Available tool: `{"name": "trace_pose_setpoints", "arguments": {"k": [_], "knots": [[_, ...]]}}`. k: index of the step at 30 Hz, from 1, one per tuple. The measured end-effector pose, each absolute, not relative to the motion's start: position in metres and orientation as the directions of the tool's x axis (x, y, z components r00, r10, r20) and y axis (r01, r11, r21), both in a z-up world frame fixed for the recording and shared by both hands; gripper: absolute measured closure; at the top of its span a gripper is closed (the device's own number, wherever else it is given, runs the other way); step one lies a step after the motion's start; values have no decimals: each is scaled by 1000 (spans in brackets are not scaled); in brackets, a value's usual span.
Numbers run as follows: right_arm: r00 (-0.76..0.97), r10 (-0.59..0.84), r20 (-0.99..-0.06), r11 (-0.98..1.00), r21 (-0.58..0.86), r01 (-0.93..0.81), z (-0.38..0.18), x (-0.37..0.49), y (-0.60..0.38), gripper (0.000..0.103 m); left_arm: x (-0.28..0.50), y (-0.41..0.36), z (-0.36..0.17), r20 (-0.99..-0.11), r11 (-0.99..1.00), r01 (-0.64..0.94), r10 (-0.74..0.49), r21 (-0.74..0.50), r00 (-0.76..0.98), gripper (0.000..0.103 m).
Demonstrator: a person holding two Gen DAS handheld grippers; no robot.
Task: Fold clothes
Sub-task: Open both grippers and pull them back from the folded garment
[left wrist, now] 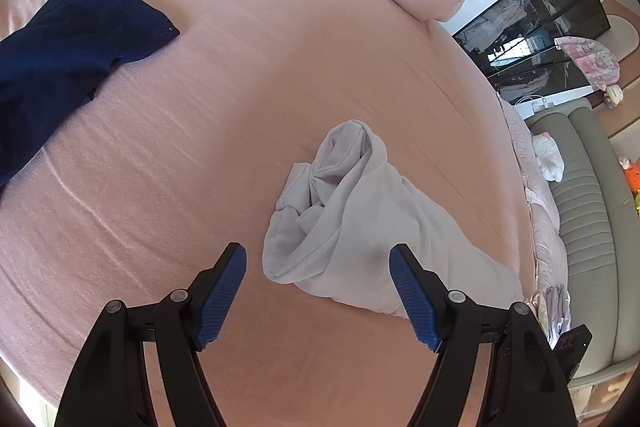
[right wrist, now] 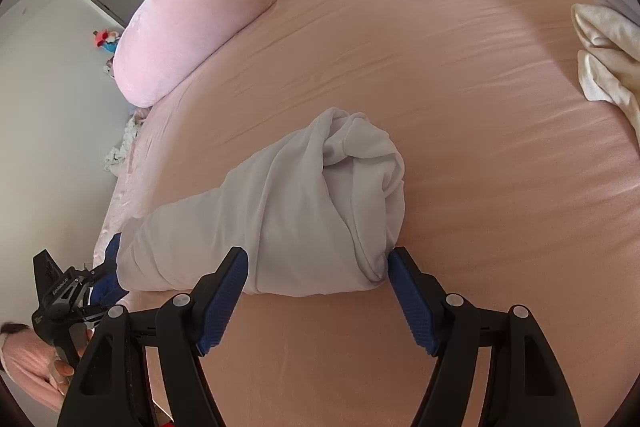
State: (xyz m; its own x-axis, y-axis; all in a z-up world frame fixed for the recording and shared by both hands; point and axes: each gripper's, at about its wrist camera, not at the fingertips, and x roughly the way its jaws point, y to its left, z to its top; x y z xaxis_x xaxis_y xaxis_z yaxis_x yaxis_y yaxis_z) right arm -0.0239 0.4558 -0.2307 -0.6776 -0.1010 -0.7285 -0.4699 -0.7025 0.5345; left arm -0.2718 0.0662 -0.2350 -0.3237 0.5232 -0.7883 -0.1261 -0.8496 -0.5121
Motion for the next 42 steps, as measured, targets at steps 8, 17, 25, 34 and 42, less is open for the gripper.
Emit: {"name": "trace_pose_setpoints", "arguments": {"k": [8, 17, 25, 34, 42], "knots": [[-707, -91, -701, -667, 571, -479, -235, -20, 462, 31, -274, 60, -247, -732, -811, -71, 558, -580, -391, 30], [-649, -5, -760, -790, 401, -464, -232, -29, 435, 56, -273, 92, -245, -751, -867, -117, 480, -484, -453, 63], [-579, 169, -798, -841, 189, -506, -221, -35, 417, 80, -264, 99, -231, -792, -973, -132, 230, -188, -566, 88], [-527, 267, -807, -842, 72, -535, -215, -40, 414, 78, -260, 27, -244, -819, -949, -23, 284, -315, -499, 93], [-565, 123, -816, -799, 256, -544, -217, -24, 415, 32, -244, 40, -226, -788, -910, -97, 399, -403, -468, 71]]}}
